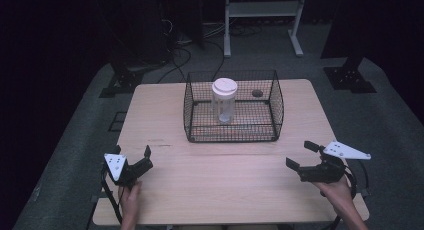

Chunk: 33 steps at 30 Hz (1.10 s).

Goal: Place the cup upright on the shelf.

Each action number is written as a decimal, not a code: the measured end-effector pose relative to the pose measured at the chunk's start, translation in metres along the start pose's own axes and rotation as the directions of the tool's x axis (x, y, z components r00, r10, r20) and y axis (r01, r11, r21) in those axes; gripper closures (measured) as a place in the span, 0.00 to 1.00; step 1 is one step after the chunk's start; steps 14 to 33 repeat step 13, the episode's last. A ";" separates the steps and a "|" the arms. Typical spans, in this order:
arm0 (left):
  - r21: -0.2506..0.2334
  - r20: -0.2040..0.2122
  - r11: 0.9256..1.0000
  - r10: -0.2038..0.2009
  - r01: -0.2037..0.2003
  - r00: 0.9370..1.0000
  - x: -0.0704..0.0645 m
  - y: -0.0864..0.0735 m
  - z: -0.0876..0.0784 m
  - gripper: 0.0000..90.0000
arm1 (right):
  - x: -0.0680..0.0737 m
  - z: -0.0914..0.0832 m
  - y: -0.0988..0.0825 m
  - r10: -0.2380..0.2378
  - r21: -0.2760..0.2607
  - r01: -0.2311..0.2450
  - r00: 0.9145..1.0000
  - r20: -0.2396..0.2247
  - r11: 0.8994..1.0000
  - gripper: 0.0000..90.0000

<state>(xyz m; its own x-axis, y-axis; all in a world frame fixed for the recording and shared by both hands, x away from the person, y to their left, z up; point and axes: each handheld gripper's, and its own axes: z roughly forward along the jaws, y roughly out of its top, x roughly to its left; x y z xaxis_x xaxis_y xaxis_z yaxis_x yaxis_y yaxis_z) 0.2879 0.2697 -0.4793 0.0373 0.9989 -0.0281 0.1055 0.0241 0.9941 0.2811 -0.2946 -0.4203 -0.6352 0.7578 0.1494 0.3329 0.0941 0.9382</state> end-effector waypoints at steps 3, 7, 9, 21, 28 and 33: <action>0.000 0.000 1.000 0.000 0.000 1.000 0.000 0.000 0.000 0.00 | -0.001 -0.002 -0.005 -0.001 0.004 0.001 1.000 0.013 1.000 0.00; 0.000 0.000 1.000 0.001 -0.001 1.000 0.000 0.000 0.000 0.00 | 0.000 -0.004 -0.013 -0.001 0.005 0.000 0.999 0.033 1.000 0.00; 0.001 -0.002 1.000 0.002 -0.002 1.000 0.000 0.000 0.000 0.00 | 0.003 -0.006 -0.017 0.001 -0.008 -0.001 0.999 0.038 1.000 0.00; 0.000 -0.002 1.000 -0.002 0.002 1.000 0.000 0.000 0.000 0.00 | 0.009 -0.008 -0.025 0.014 -0.037 -0.013 0.999 0.029 0.999 0.00; 0.000 -0.002 1.000 -0.002 0.002 1.000 0.000 0.000 0.000 0.00 | 0.009 -0.008 -0.025 0.014 -0.037 -0.013 0.999 0.029 0.999 0.00; 0.000 -0.002 1.000 -0.002 0.002 1.000 0.000 0.000 0.000 0.00 | 0.009 -0.008 -0.025 0.014 -0.037 -0.013 0.999 0.029 0.999 0.00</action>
